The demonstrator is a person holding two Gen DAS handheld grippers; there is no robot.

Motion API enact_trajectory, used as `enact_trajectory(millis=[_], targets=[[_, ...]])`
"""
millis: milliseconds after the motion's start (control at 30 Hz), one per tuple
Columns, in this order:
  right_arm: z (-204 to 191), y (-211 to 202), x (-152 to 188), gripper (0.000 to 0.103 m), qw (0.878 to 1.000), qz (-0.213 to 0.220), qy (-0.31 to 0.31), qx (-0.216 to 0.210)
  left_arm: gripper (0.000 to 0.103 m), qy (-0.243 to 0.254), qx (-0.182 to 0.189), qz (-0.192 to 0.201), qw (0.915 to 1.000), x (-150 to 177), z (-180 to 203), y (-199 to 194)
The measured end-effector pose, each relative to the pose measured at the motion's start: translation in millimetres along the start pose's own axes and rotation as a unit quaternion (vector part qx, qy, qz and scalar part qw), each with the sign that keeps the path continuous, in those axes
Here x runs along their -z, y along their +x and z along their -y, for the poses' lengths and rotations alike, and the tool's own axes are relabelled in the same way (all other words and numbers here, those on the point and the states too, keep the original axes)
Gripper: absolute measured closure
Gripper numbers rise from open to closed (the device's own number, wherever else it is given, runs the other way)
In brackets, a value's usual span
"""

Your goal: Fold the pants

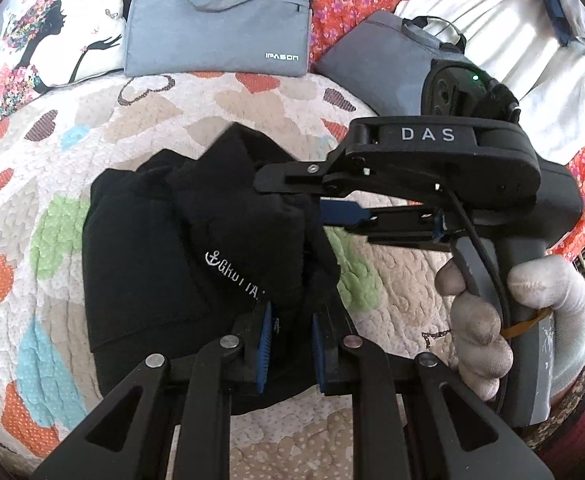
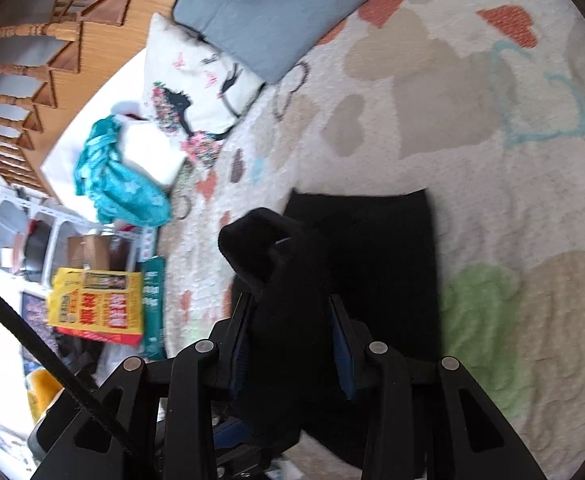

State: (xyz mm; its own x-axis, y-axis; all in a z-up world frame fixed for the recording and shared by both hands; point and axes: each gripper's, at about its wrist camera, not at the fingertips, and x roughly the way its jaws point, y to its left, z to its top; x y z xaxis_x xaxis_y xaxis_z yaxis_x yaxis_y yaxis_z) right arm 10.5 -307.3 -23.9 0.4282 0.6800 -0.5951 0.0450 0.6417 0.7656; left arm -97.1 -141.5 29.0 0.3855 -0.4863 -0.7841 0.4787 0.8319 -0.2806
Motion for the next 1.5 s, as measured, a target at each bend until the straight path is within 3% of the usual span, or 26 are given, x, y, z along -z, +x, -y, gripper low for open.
enact_trajectory(millis=[100, 167, 233, 367, 433, 533, 633, 733, 867, 1000, 1100, 1200, 1333, 1433, 1500], targets=[[10, -8, -3, 0.062, 0.999, 0.016, 0.008, 0.037, 0.086, 0.001, 0.002, -0.003, 1.0, 1, 1, 4], [18, -14, -6, 0.062, 0.998, 0.028, 0.021, 0.057, 0.08, 0.001, 0.012, -0.005, 0.9999, 1, 3, 5], [25, -20, -9, 0.061, 0.996, 0.04, 0.031, 0.072, 0.065, -0.001, 0.033, -0.007, 0.9994, 3, 4, 3], [30, -38, -10, 0.057, 0.992, 0.081, 0.047, 0.083, 0.056, 0.011, 0.078, -0.018, 0.9967, 9, 13, -4], [25, -50, -9, 0.057, 0.991, 0.111, 0.039, 0.057, 0.049, 0.023, 0.095, -0.021, 0.995, 14, 17, -10], [13, -55, -6, 0.057, 0.993, 0.119, 0.02, -0.009, 0.047, 0.029, 0.1, -0.021, 0.9943, 21, 15, -21], [3, -41, -3, 0.056, 0.992, 0.082, 0.011, -0.091, 0.047, -0.002, 0.102, -0.019, 0.9946, 23, -3, -27], [1, -16, -1, 0.053, 0.992, 0.046, 0.023, -0.112, 0.047, -0.041, 0.106, -0.013, 0.9935, 19, -22, -29], [18, 14, -2, 0.053, 0.998, 0.02, 0.054, -0.038, 0.047, -0.077, 0.096, -0.007, 0.9924, 14, -40, -22], [35, 10, -6, 0.053, 0.995, 0.044, 0.085, -0.014, 0.047, -0.094, 0.097, -0.022, 0.9906, 20, -51, -7], [44, 2, -8, 0.042, 0.991, 0.064, 0.081, 0.082, 0.047, -0.082, 0.091, -0.023, 0.9922, 21, -47, -9], [53, -6, -8, 0.042, 0.989, 0.078, 0.11, 0.053, 0.047, -0.084, 0.104, -0.009, 0.991, 15, -46, -23], [35, -28, -5, 0.042, 0.989, 0.121, 0.071, 0.044, 0.045, -0.101, 0.108, 0.015, 0.9889, 6, -58, -39], [17, -36, -3, 0.042, 0.989, 0.134, 0.045, -0.028, 0.045, -0.129, 0.091, 0.019, 0.9873, 0, -74, -37], [11, -31, 0, 0.042, 0.989, 0.117, 0.051, -0.076, 0.045, -0.153, 0.084, 0.012, 0.9846, 2, -89, -28]])
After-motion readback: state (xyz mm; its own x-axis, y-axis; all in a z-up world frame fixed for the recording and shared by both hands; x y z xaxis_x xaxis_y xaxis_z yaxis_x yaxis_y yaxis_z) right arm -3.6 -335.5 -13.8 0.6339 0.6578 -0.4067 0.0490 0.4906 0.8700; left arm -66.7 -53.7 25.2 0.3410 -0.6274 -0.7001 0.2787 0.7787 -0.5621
